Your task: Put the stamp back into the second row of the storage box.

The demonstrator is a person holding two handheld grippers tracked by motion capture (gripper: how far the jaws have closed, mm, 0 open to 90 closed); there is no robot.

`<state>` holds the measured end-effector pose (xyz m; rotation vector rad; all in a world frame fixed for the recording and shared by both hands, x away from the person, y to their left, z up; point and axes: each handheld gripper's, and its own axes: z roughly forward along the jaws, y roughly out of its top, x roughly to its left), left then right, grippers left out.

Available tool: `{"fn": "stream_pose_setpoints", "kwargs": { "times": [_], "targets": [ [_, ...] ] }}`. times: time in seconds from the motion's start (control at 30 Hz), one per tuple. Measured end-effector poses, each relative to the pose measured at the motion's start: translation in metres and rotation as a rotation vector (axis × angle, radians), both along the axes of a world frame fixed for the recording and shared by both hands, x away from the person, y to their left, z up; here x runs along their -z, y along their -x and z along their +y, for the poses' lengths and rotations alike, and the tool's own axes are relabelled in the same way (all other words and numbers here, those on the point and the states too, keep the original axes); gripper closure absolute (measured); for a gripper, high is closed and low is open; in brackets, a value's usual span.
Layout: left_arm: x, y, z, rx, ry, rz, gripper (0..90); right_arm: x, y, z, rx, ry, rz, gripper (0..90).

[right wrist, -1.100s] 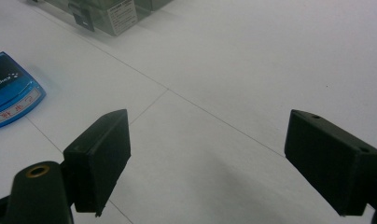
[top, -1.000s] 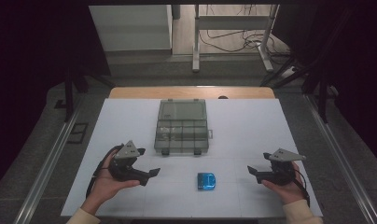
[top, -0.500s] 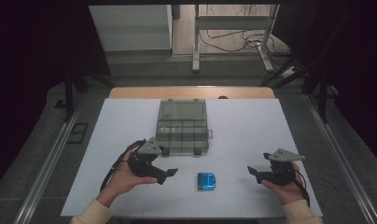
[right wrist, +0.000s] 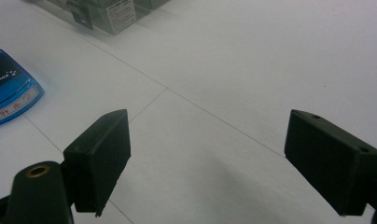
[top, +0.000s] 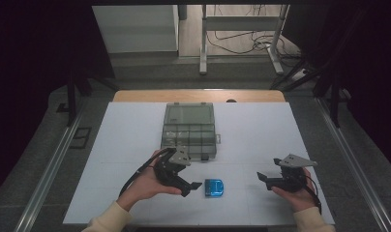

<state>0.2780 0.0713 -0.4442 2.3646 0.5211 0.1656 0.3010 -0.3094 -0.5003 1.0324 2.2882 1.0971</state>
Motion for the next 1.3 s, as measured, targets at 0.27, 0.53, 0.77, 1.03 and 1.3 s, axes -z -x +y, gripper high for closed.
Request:
{"fn": "stream_pose_setpoints", "kwargs": {
  "times": [0.27,0.53,0.77,1.03,1.3],
  "targets": [
    [0.012,-0.005,-0.028,0.064,-0.053,0.038,10.0,0.001,0.000,0.001,-0.007,0.004,0.005,14.6],
    [0.023,-0.011,-0.047,0.112,-0.100,0.070,8.8,0.001,-0.001,0.001,-0.004,0.010,0.005,14.6],
    [0.034,-0.014,-0.057,0.134,-0.145,0.082,8.4,0.001,-0.001,0.001,0.001,0.013,0.005,14.6],
    [0.047,-0.020,-0.074,0.178,-0.196,0.106,8.9,0.002,-0.001,0.002,-0.001,0.015,0.007,14.6],
    [0.066,-0.027,-0.091,0.210,-0.284,0.122,12.5,0.003,-0.002,0.002,-0.002,0.021,0.013,14.7]
  ]
}}
